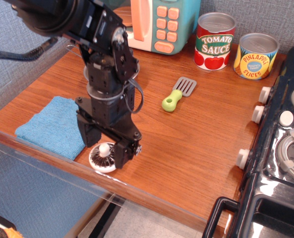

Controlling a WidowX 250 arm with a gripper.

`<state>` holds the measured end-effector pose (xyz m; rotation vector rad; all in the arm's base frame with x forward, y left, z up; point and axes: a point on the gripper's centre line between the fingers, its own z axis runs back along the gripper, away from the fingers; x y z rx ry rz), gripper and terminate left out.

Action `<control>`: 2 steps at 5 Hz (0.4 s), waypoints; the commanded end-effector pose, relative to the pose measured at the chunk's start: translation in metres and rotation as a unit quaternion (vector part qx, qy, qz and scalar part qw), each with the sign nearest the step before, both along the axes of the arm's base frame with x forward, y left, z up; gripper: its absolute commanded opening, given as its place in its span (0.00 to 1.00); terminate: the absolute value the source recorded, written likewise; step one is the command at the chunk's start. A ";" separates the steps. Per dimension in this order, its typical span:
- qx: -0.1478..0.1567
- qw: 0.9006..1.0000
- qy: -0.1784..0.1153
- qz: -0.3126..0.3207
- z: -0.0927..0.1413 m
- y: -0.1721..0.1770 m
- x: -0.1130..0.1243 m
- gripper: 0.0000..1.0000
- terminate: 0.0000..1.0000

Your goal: Move the mushroom and place on towel

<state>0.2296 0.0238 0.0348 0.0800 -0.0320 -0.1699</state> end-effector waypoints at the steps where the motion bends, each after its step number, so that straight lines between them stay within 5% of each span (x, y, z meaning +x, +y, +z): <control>1: 0.007 1.000 -0.004 0.002 -0.002 0.002 0.004 0.00 0.00; 2: 0.009 1.000 0.002 0.004 -0.005 0.003 0.004 0.00 0.00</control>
